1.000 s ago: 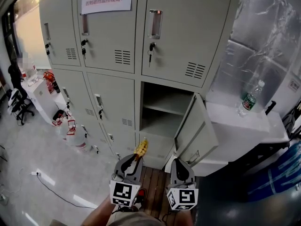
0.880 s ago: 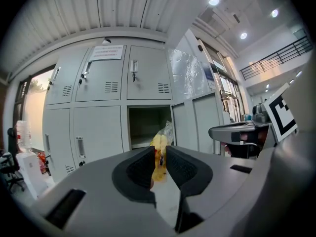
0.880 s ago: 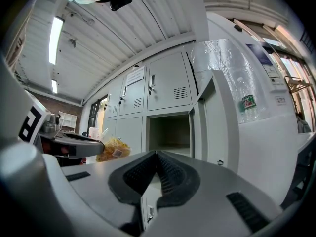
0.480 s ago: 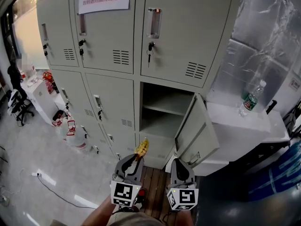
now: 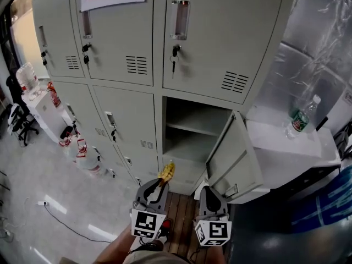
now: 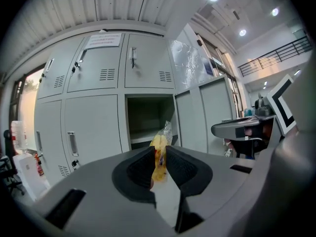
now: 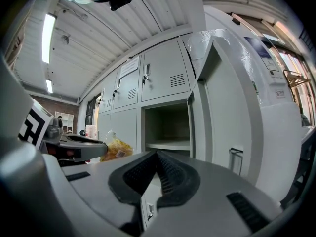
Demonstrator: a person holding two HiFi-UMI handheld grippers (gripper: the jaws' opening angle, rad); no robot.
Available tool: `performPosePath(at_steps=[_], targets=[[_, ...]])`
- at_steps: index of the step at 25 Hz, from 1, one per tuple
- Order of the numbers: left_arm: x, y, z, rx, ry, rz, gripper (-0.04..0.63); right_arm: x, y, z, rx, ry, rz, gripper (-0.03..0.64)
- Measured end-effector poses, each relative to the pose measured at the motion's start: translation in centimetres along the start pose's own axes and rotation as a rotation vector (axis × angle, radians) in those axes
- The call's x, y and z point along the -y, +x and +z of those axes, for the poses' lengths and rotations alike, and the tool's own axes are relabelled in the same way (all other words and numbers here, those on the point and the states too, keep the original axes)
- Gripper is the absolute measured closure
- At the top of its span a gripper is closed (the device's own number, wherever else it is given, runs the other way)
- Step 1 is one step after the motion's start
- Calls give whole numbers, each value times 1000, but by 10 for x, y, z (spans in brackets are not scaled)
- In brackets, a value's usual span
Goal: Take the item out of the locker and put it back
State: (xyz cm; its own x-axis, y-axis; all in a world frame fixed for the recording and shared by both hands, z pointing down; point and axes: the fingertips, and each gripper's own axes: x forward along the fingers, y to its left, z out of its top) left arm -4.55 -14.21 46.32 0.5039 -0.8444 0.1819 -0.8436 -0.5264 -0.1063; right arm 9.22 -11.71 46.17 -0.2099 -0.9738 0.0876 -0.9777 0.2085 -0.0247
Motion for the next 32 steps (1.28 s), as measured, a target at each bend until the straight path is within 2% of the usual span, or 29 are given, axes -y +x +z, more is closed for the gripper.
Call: performPosePath(at_steps=[19, 24, 32], targets=[[-19, 157, -64, -118, 209, -90, 511, 25, 93, -51, -116, 78, -36, 598], [-17, 190, -83, -153, 240, -124, 511, 31, 110, -61, -135, 88, -49, 598], [-8, 230, -119, -214, 340, -137, 511, 43, 124, -80, -173, 106, -60, 598]])
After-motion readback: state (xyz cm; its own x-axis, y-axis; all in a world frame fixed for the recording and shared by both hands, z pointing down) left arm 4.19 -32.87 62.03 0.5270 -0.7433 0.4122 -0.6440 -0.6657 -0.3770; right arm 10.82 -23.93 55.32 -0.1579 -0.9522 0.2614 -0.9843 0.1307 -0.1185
